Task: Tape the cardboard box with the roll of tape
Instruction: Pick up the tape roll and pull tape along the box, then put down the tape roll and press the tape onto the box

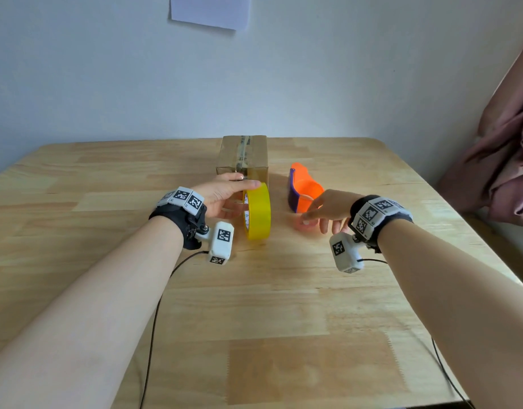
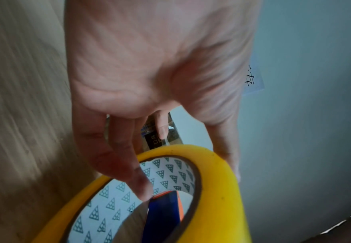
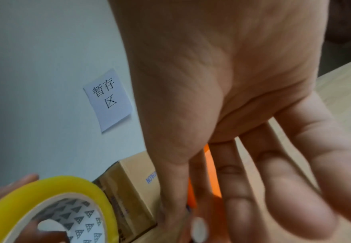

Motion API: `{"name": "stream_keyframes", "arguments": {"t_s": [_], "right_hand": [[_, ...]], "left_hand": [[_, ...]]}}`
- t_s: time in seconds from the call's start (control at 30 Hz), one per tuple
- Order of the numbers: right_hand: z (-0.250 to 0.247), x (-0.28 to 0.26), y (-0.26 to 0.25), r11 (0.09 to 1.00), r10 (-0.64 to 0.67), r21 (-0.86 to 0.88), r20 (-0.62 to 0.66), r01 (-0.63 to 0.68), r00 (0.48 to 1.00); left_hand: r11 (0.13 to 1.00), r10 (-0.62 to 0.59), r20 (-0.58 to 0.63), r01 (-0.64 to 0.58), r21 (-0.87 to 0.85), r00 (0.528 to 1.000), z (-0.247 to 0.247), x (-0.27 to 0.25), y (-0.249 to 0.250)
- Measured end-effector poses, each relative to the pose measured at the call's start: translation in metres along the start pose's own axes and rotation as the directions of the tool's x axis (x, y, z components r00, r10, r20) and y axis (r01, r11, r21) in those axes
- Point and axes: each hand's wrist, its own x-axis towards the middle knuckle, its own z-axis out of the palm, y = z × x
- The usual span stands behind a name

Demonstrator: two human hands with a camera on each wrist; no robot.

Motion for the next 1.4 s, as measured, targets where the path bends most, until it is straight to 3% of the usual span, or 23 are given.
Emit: {"name": "stream_keyframes", "arguments": {"t_s": [0.1, 0.17, 0.27, 0.4, 0.53, 0.67, 0.73, 0.83, 0.9, 0.97, 1.1, 1.23, 1.4], "right_hand": [[-0.003, -0.001, -0.018, 0.999, 0.014, -0.043, -0.029, -0.015, 0.999], [-0.006, -0.004, -0.037, 0.996, -0.039, 0.079, -0.023, 0.041, 0.999], [-0.005, -0.006, -0.066, 0.925, -0.169, 0.359, 0.087, 0.127, 0.982], [0.009, 0.001, -0.082, 0.896, -0.235, 0.407, 0.094, 0.178, 0.967], [0.011, 0.005, -0.071, 0.821, -0.288, 0.523, 0.038, 0.227, 0.957], [-0.003, -0.006, -0.06, 0.662, -0.214, 0.692, -0.192, 0.286, 0.958], [-0.013, -0.009, -0.052, 0.638, -0.119, 0.698, -0.328, 0.325, 0.937], [-0.029, -0.012, -0.034, 0.604, 0.024, 0.696, -0.504, 0.39, 0.863], [-0.036, -0.011, -0.02, 0.662, 0.073, 0.627, -0.599, 0.41, 0.797], [-0.037, -0.008, -0.007, 0.777, 0.075, 0.52, -0.636, 0.354, 0.768], [-0.029, 0.001, 0.013, 0.971, 0.147, 0.24, -0.552, -0.013, 0.821], [-0.01, 0.004, 0.026, 0.971, 0.215, 0.019, -0.505, -0.239, 0.836], [0.002, 0.003, 0.027, 0.95, 0.27, -0.026, -0.44, -0.313, 0.856]], "left_hand": [[1.0, -0.001, -0.011, 0.001, -0.003, 1.0, 0.004, -0.002, -0.001], [1.0, -0.007, -0.011, 0.006, -0.021, 1.0, 0.006, -0.004, -0.001], [1.0, 0.012, 0.02, -0.013, 0.001, 1.0, 0.007, -0.006, -0.001], [1.0, 0.02, 0.039, -0.021, 0.018, 0.999, 0.004, -0.002, -0.004], [0.995, -0.008, -0.07, 0.001, -0.096, 0.998, 0.006, 0.001, -0.005], [0.986, -0.007, -0.265, -0.036, -0.16, 0.964, 0.014, 0.011, -0.009], [0.982, 0.0, -0.329, -0.063, -0.18, 0.944, 0.019, 0.015, -0.009], [0.978, 0.006, -0.383, -0.086, -0.192, 0.924, 0.024, 0.02, -0.01], [0.979, 0.013, -0.408, -0.095, -0.181, 0.913, 0.026, 0.026, -0.012], [0.986, 0.023, -0.434, -0.092, -0.137, 0.901, 0.028, 0.03, -0.014], [0.998, 0.041, -0.459, -0.061, -0.029, 0.887, 0.025, 0.034, -0.016], [1.0, 0.008, -0.435, -0.009, 0.001, 0.9, 0.016, 0.03, -0.017], [0.999, -0.05, -0.38, 0.043, -0.029, 0.924, 0.011, 0.026, -0.017]]}}
